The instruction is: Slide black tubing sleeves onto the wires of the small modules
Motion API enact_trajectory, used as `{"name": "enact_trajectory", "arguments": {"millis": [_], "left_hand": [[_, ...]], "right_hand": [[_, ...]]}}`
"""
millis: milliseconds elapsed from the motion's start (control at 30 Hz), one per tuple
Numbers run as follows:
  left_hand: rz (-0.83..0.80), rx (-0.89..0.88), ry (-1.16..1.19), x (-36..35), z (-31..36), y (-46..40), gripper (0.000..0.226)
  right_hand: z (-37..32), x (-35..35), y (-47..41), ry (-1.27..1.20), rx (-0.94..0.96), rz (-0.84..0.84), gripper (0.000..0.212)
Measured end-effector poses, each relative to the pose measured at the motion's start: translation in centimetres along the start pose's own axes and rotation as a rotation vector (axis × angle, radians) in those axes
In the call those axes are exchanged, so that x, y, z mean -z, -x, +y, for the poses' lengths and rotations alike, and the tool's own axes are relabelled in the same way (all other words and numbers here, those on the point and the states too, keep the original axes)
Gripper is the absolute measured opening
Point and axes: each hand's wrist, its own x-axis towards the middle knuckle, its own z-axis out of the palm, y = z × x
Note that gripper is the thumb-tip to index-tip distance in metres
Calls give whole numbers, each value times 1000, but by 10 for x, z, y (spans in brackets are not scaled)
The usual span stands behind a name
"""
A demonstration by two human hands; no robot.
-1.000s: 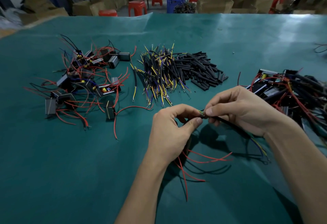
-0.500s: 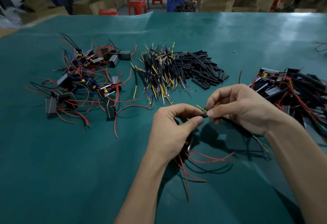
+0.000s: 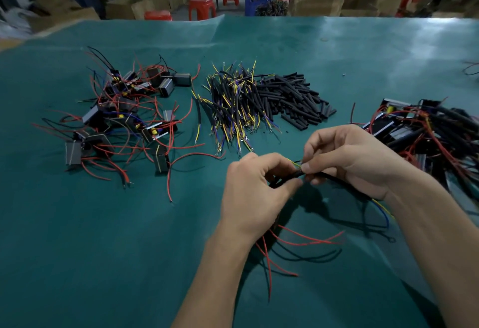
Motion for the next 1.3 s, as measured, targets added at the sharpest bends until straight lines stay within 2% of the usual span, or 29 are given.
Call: {"name": "enact_trajectory", "arguments": {"millis": [167,300,633,800,900,1133,1300], "left_hand": [[51,-123,-119,-1,-1,1,11],[-14,-180,-154,-3,-2,1,10],[-149,-197,-209,-4,3,3,15],[-79,-111,-183,-1,5,3,11],[-52,-57,-162,2,5,3,17],[-80,21,-165,2,5,3,28],[-76,24,-163,2,6,4,36]], "right_hand": [[-1,3,4,149,39,-35,24],[-2,9,5,258,33,-69,30],[-2,14,9,318,3,-139,24],[-1,13,7,284,35,-118,26],[-3,12,7,268,53,-97,27],[-2,5,5,252,70,-68,16],[-4,7,6,252,56,-77,23]]}}
